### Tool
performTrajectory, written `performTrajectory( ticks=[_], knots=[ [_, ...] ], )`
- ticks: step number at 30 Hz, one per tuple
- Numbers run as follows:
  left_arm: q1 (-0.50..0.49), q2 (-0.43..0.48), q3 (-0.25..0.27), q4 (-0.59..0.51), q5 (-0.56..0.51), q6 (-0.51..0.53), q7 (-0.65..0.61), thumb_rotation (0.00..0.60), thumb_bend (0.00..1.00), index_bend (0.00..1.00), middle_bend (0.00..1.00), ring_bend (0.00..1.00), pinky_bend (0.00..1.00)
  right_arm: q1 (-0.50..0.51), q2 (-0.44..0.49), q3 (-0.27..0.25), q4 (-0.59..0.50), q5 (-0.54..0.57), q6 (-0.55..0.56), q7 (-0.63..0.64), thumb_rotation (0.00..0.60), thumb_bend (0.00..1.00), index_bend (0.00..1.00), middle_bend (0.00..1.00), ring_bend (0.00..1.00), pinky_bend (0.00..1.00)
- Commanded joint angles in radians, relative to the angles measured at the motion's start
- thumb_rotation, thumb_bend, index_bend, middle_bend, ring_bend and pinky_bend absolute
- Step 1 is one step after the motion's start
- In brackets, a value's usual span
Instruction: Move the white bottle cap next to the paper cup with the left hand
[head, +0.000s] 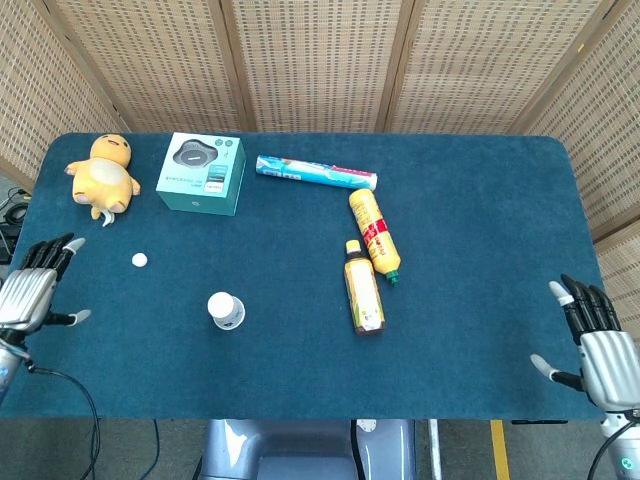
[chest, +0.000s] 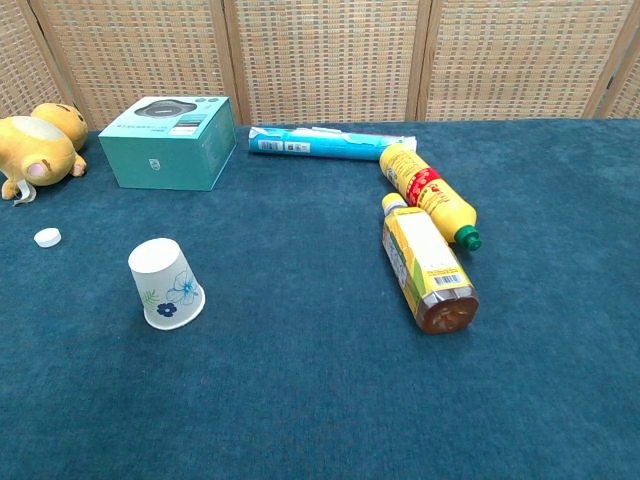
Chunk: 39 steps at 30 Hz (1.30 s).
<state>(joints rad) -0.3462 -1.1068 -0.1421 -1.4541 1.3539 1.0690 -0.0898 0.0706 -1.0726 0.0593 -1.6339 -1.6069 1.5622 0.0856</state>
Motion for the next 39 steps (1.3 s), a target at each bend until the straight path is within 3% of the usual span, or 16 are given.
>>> performTrajectory(
  ticks=[1, 6, 9, 22, 39],
  knots=[
    [-0.153, -0.175, -0.027, 0.288, 0.016, -0.157, -0.142, 0.600, 0.18, 0.21, 0.00, 0.00, 0.00, 0.008, -0.008, 0.004, 0.004, 0.015, -0.017, -0.011, 0.600, 0.00, 0.01, 0.00, 0.00, 0.00],
    [-0.215, -0.263, -0.029, 0.428, -0.009, -0.250, -0.179, 0.600, 0.25, 0.35, 0.00, 0.00, 0.00, 0.017, -0.016, 0.007, 0.010, 0.032, -0.040, -0.021, 0.600, 0.00, 0.01, 0.00, 0.00, 0.00],
    [-0.246, -0.309, -0.027, 0.494, -0.030, -0.309, -0.184, 0.600, 0.28, 0.38, 0.00, 0.00, 0.00, 0.022, -0.020, 0.008, 0.013, 0.041, -0.053, -0.025, 0.600, 0.00, 0.01, 0.00, 0.00, 0.00],
    [-0.314, -0.468, -0.014, 0.724, -0.083, -0.437, -0.167, 0.600, 0.30, 0.38, 0.00, 0.00, 0.00, 0.031, -0.031, 0.011, 0.025, 0.064, -0.075, -0.032, 0.600, 0.00, 0.01, 0.00, 0.00, 0.00],
    [-0.328, -0.538, -0.011, 0.852, -0.097, -0.480, -0.193, 0.600, 0.31, 0.39, 0.00, 0.00, 0.00, 0.034, -0.033, 0.014, 0.028, 0.076, -0.082, -0.031, 0.600, 0.00, 0.01, 0.00, 0.00, 0.00]
  ],
)
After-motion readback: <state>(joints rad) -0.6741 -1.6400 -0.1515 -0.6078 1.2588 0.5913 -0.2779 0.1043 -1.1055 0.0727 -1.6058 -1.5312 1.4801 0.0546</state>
